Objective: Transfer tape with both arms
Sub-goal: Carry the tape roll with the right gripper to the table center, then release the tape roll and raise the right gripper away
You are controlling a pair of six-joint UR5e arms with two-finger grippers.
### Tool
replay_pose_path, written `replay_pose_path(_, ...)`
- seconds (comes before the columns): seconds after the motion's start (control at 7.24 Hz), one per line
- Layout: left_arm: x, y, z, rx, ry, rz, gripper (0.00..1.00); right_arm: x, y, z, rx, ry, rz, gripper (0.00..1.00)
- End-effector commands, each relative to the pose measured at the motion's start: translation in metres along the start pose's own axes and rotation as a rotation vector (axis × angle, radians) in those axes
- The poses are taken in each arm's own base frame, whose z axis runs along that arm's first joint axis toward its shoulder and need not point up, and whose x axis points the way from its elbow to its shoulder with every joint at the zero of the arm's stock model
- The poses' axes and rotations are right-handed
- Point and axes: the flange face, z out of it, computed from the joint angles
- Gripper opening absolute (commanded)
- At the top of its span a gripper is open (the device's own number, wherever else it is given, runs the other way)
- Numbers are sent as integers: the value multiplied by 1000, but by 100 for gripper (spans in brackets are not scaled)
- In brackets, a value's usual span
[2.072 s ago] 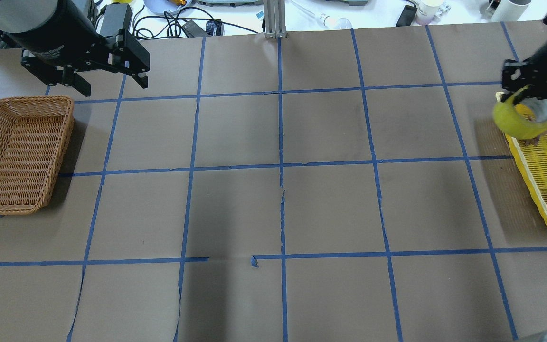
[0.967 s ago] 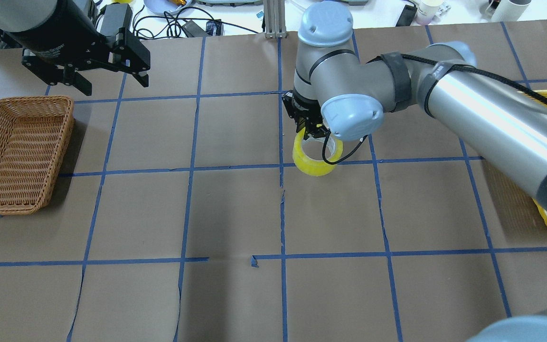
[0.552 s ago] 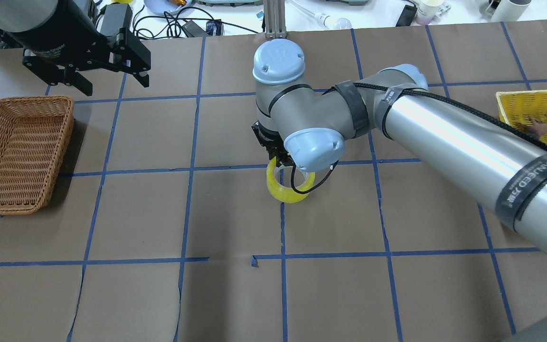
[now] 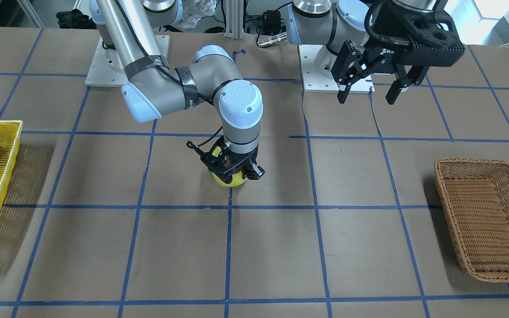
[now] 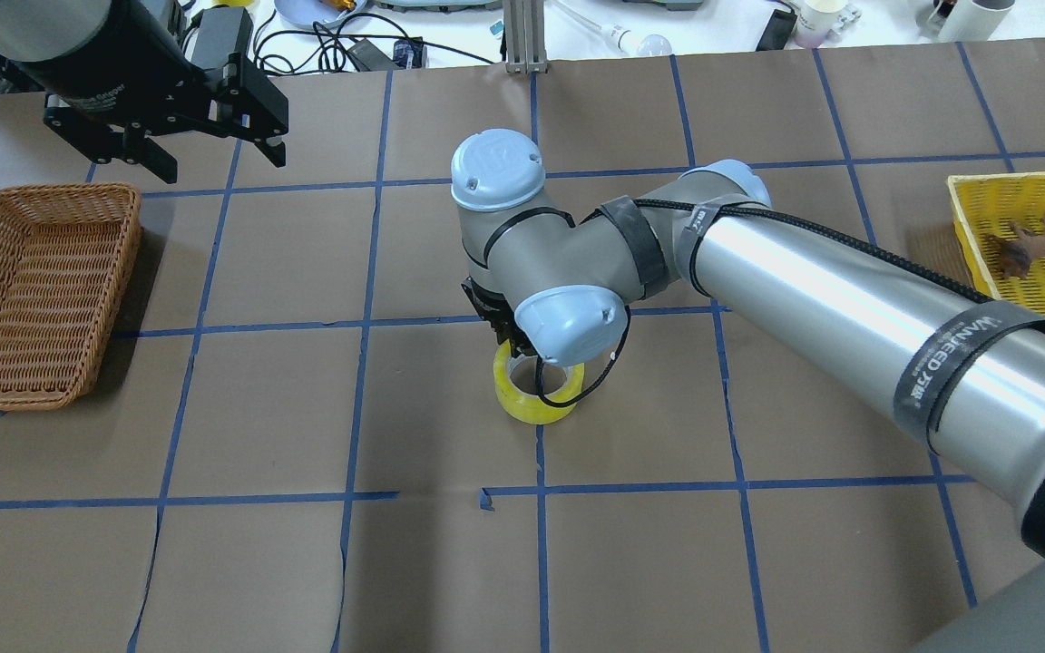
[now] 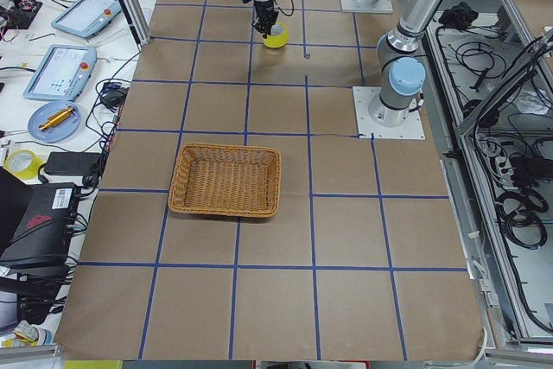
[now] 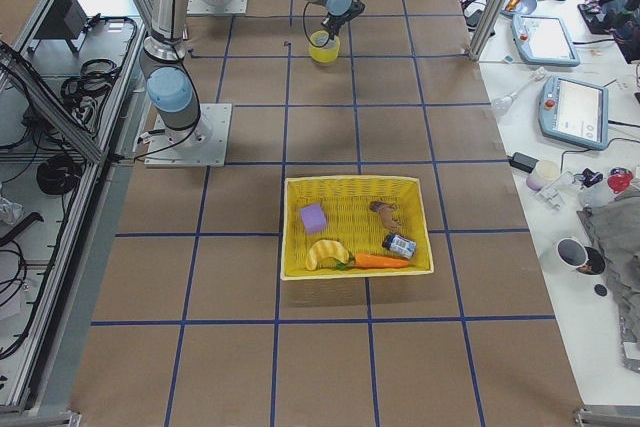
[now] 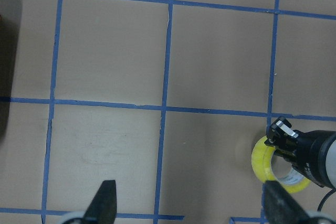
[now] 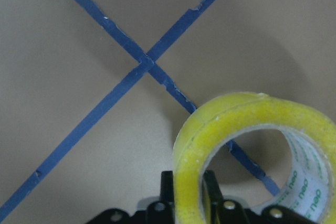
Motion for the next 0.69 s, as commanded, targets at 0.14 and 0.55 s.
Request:
replay_pose_path(0.14,1,0,0,1,1,1,100,-2,2,-17,17,-31,-10,100)
replay_pose_path(0.55,0,1,5,-11,-5,0,100,38,-79,-112,128,-46,-155,100)
